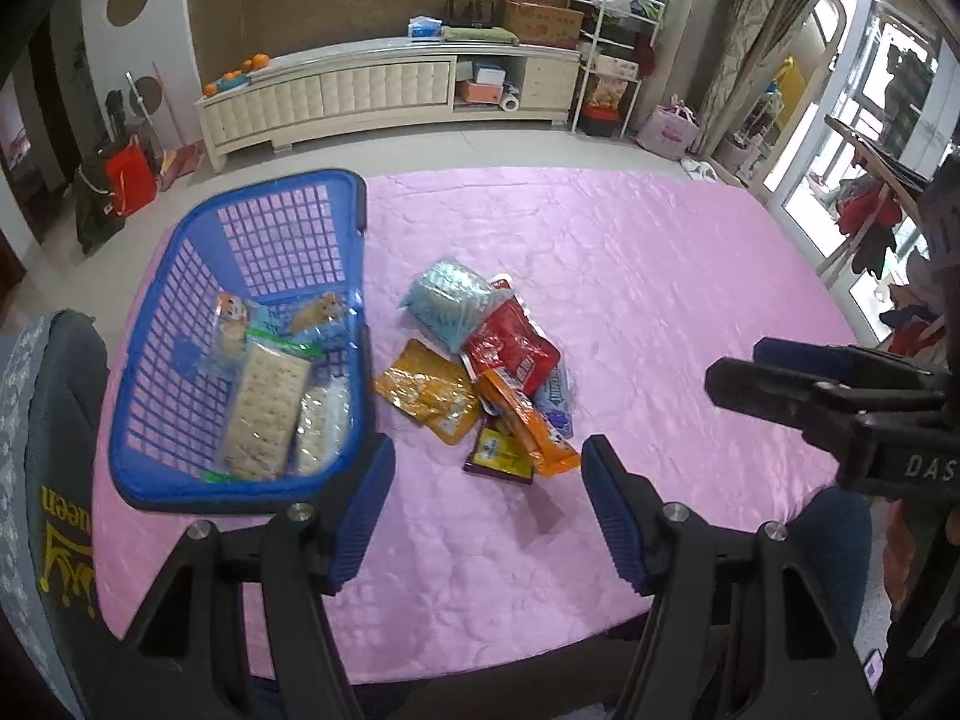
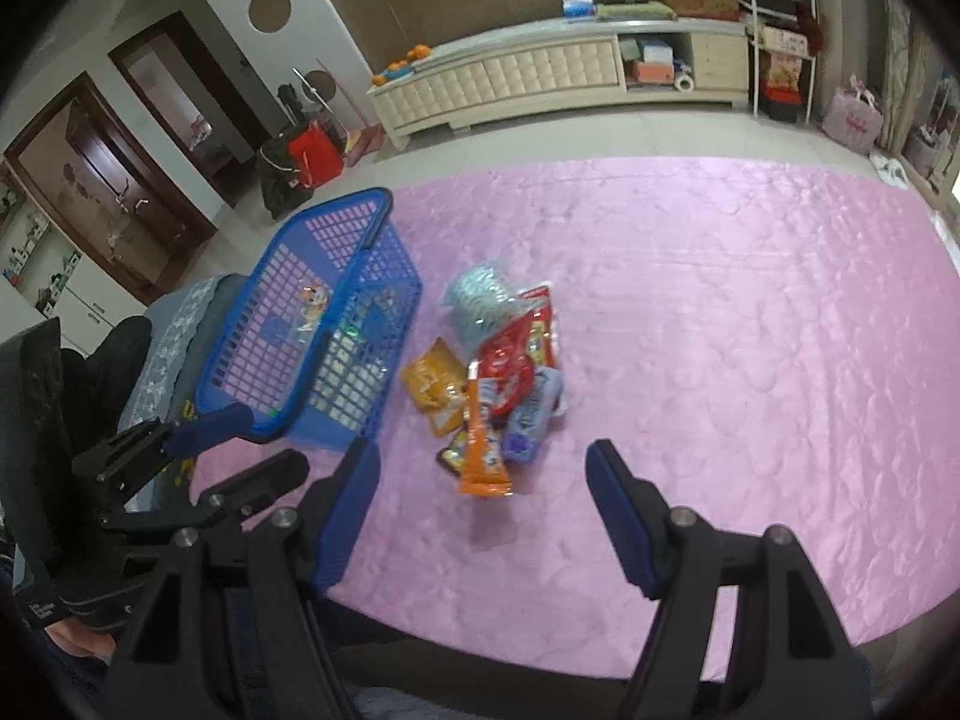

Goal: Organize snacks
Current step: 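Move both open tools back toward the snack pile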

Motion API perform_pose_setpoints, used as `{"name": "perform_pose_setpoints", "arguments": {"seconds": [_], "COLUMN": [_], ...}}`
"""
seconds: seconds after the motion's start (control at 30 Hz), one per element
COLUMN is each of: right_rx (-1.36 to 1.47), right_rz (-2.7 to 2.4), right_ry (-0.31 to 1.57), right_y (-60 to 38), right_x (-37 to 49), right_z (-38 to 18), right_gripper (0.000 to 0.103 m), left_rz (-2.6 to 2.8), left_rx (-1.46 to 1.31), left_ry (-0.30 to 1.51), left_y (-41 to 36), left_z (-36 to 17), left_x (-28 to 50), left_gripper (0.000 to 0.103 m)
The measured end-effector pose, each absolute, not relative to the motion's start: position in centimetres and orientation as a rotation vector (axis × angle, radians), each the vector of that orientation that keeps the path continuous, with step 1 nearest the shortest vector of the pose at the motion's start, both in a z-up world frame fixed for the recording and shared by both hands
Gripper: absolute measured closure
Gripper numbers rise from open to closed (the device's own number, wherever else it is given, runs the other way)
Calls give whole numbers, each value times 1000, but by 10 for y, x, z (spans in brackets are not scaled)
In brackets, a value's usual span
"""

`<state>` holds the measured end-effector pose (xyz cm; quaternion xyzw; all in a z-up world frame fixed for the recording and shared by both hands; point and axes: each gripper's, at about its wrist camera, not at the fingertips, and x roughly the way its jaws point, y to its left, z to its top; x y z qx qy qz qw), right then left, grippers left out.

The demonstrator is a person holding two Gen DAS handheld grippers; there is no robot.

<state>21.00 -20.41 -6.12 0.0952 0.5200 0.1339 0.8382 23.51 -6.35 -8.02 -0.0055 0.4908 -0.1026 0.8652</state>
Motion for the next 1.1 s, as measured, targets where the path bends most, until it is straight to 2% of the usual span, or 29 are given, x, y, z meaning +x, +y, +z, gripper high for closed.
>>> {"name": "perform_pose_setpoints", "arguments": {"seconds": [0.47,0.9,1.1], "right_rx": [61,-58,-61], "right_rz": [254,329,345], "right_ry": [1110,1102,1118], "right_y": [-238,-231,-226], "right_x": [219,263,270], "right_z": [-128,-172,-176], "right_gripper": [28,28,28], "left_rz": [-153,-94,-86], "left_rx": [-47,-119,-96], "left_ry": [1068,1173,1182], "left_y": [-106,-97,-101], "left_z": [-137,-191,-196], "left_x": [245,296,305], "left_gripper": [41,41,43]}}
